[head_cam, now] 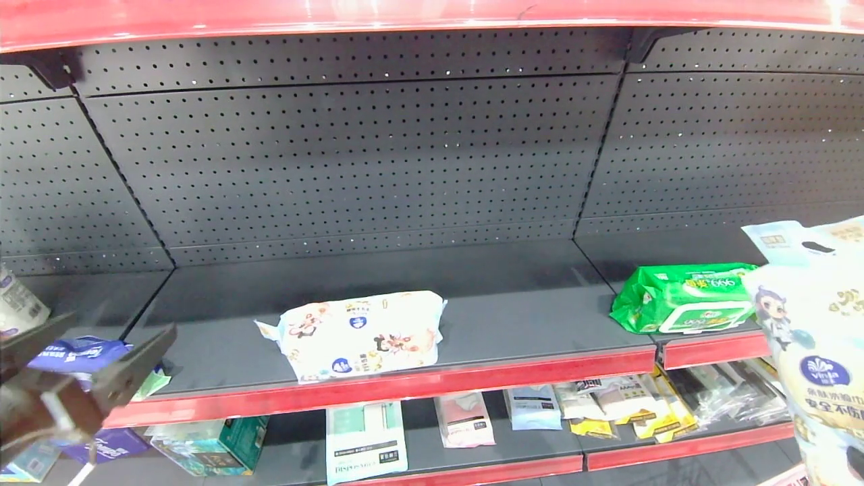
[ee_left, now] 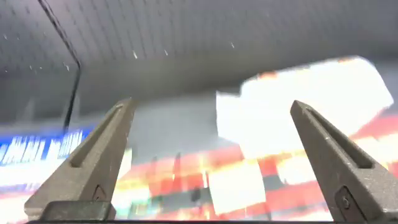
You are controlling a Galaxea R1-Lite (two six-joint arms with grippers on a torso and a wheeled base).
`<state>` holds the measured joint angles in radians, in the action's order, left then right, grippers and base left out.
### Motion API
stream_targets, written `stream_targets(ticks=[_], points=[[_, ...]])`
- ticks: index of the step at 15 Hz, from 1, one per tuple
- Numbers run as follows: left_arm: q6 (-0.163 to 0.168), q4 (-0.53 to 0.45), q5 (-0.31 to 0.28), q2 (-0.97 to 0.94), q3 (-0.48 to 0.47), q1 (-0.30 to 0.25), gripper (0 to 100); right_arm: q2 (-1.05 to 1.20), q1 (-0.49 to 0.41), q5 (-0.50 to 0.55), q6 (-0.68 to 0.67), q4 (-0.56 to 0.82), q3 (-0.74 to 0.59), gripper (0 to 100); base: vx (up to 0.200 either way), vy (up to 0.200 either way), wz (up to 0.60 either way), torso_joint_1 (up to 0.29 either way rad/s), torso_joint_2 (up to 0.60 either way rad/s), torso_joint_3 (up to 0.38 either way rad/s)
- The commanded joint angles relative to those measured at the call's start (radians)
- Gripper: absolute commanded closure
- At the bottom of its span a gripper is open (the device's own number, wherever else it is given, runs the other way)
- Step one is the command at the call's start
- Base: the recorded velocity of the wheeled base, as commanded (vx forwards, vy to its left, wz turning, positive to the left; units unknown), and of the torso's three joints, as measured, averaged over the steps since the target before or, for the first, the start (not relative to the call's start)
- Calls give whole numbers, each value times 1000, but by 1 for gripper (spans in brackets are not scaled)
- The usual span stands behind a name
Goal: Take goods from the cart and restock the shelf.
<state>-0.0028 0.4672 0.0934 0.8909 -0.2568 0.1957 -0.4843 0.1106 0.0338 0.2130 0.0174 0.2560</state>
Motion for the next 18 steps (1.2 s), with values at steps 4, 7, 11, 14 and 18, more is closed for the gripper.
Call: stream_targets(ticks=[4,7,11,14,18], points=[[83,-1214,-129,-891,-252,-1,0,-264,-2,-45,16,-44,108,100,0,0,0,0,0,0],[81,-1213,-104,-891,-245,-4,0,-347,-2,-45,16,-145,106,100,0,0,200,-1,1,2],[83,-1211,-101,-891,-236,-4,0,-382,0,-48,17,-168,105,100,0,0,600,0,4,1],[84,-1208,-101,-891,-228,-4,0,-389,0,-48,17,-166,105,100,0,0,600,9,-1,2],[99,-1205,-96,-891,-222,-4,0,-531,1,-51,40,-215,129,100,0,0,150,2,-1,1]])
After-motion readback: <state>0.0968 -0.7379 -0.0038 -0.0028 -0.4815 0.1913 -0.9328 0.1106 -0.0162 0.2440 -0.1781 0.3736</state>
